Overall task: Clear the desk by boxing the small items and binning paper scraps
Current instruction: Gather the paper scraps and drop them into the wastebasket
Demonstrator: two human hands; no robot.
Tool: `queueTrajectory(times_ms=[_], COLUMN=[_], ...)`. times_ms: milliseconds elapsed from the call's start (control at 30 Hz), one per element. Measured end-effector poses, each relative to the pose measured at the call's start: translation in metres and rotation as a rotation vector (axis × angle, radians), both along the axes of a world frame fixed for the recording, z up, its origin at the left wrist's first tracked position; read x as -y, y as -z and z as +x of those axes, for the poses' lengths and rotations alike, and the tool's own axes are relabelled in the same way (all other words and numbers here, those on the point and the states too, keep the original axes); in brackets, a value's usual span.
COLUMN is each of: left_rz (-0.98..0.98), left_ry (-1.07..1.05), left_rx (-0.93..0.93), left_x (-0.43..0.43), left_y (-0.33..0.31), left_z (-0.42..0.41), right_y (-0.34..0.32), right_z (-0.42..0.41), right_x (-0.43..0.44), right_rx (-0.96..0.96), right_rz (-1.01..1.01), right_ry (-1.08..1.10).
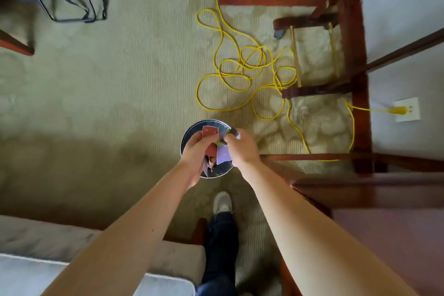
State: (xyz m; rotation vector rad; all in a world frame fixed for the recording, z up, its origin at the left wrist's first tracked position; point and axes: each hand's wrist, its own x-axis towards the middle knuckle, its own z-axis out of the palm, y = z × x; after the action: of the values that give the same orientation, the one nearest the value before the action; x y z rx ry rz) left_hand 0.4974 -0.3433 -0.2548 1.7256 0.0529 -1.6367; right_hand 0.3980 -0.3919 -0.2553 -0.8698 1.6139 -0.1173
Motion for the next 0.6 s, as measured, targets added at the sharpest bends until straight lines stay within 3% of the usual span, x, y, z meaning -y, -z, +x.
queueTrajectory(times_ms=[267, 467, 600], left_rz=[0.135, 0.177, 0.196], left_ry=[-0.016, 0.026, 0.014], left_rx=[-0.072, -0.058, -0.158], left_x=[-0.012, -0.018, -0.025], left_y=[0.136, 0.204, 0.240], left_z=[0.031, 0.035, 0.033], right_y=[0.150, 0.213, 0.240], right_z=[0.032, 0.034, 0.033], right_x=[-0.005, -0.012, -0.017], right_rx=[-0.085, -0.140, -0.134], right_rz=[0.160, 0.174, 0.203], right_ry=[-0.086, -0.117, -0.069])
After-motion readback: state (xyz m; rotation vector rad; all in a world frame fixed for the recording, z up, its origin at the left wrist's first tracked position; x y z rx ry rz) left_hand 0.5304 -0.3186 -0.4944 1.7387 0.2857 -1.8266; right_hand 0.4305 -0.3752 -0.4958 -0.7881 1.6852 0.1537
